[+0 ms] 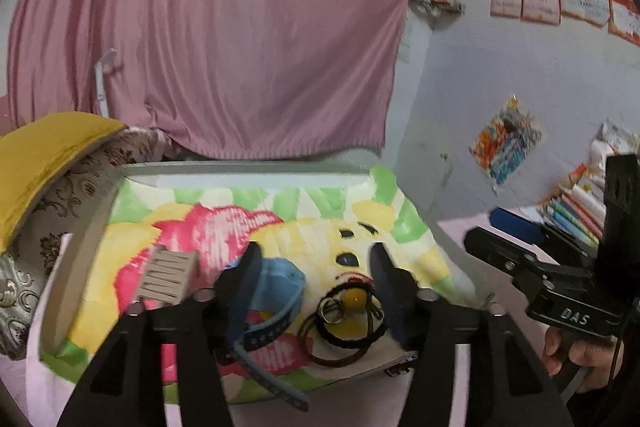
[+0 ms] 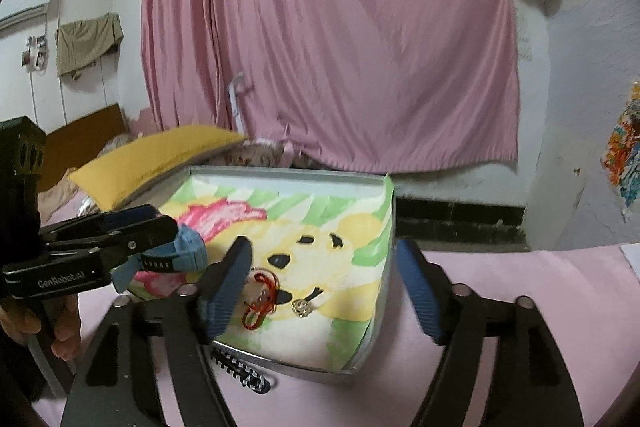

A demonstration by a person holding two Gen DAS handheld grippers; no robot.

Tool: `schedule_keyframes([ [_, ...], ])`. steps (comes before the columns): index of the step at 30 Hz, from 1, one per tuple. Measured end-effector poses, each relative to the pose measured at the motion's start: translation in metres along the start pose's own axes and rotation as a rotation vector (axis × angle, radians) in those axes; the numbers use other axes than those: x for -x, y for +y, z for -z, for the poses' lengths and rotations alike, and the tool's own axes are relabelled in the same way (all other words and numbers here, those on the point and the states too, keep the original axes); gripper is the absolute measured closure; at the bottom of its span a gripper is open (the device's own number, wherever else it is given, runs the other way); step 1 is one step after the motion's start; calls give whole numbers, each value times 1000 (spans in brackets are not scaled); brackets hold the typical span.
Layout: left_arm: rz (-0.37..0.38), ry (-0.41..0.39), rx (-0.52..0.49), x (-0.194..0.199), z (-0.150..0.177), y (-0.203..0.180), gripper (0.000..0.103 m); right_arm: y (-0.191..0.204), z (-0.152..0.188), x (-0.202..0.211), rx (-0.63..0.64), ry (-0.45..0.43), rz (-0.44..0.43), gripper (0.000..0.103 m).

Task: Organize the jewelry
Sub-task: 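Open both tools to drop the ring and earring into the tray, then withdraw both tools from the tray toward the remaining earring and bracelet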

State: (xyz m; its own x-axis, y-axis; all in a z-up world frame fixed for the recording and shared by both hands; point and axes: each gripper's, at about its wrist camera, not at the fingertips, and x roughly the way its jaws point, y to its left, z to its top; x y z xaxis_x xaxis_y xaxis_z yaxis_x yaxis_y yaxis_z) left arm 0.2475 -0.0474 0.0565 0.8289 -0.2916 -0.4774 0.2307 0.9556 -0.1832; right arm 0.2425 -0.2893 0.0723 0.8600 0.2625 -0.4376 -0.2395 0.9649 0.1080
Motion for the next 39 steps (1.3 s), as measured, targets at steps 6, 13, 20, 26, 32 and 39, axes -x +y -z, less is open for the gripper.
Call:
schedule_keyframes([
  [6, -35, -98, 34, 25, 3, 6, 13, 1, 2, 25, -2, -104, -18, 2],
  [13, -65, -174, 85, 53, 14, 12, 1, 9, 7, 48, 37, -197, -30, 2],
  [20, -55, -185, 67, 80, 29, 7, 1, 18, 15, 69, 67, -204, -43, 2],
  [26, 1, -87, 56, 86, 43, 6, 1, 14, 25, 69, 64, -83, -79, 2],
  [32, 31, 39, 68, 75, 55, 7, 1, 5, 39, 46, 51, 113, -152, 2],
  [39, 84, 164, 104, 57, 64, 9, 10, -1, 53, 16, 27, 319, -201, 2],
])
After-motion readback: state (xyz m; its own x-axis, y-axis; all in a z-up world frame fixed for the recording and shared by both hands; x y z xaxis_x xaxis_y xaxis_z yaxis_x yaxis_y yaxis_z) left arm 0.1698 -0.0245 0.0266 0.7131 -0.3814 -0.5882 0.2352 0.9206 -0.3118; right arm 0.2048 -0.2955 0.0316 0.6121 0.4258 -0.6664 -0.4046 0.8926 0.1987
